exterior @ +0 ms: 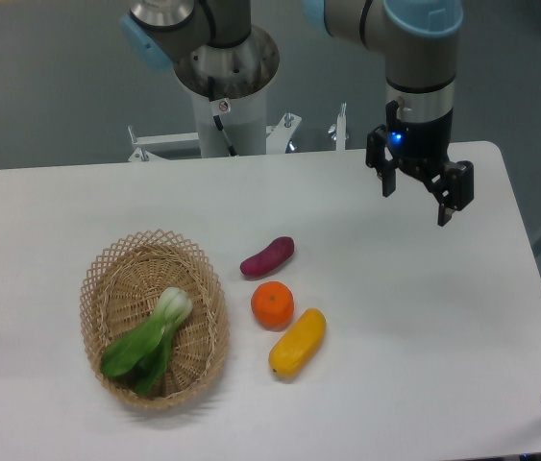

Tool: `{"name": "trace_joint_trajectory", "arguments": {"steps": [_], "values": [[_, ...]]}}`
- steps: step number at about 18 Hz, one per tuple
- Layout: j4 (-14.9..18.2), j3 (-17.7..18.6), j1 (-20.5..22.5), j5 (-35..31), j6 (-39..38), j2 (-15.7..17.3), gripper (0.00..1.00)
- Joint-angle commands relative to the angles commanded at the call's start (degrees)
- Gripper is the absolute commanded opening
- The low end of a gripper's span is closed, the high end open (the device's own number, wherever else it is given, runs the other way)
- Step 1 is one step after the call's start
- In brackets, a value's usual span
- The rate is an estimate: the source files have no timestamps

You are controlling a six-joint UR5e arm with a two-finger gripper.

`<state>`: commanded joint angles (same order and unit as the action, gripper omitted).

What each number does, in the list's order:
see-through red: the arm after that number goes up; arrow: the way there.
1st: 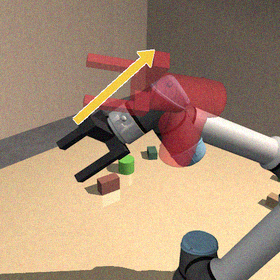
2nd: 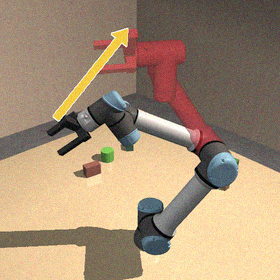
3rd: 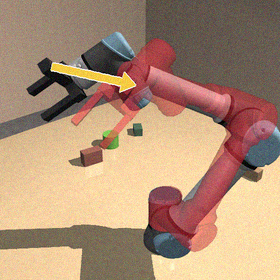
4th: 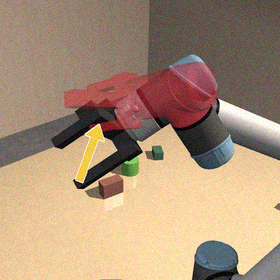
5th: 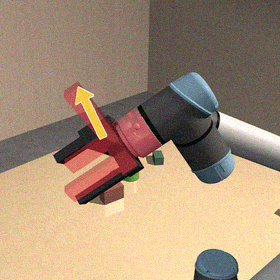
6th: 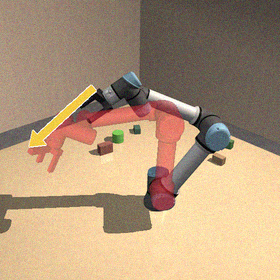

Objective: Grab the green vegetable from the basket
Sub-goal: 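Move the open gripper over the bok choy in the wicker basket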

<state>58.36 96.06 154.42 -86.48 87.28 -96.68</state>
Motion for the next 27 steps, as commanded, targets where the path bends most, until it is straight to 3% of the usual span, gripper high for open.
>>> {"name": "trace_joint_trajectory", "arguments": {"steps": [8,10,12,15,18,22,27], "values": [[-0.4,2.7,-1.9,1.0,-3.4,1.2,1.00],[-3.1,4.6,-3.7,3.0,-10.1,1.5,1.00],[-7.7,6.1,-6.2,3.3,-18.1,1.3,1.00],[-10.5,5.9,-12.1,3.3,-28.1,-1.1,1.00],[-10.8,4.2,-17.5,3.3,-34.8,-3.6,1.00],[-10.8,5.0,-23.0,2.9,-45.9,-6.0,1.00],[-11.2,5.1,-29.3,2.0,-52.0,-10.9,1.00]]}}
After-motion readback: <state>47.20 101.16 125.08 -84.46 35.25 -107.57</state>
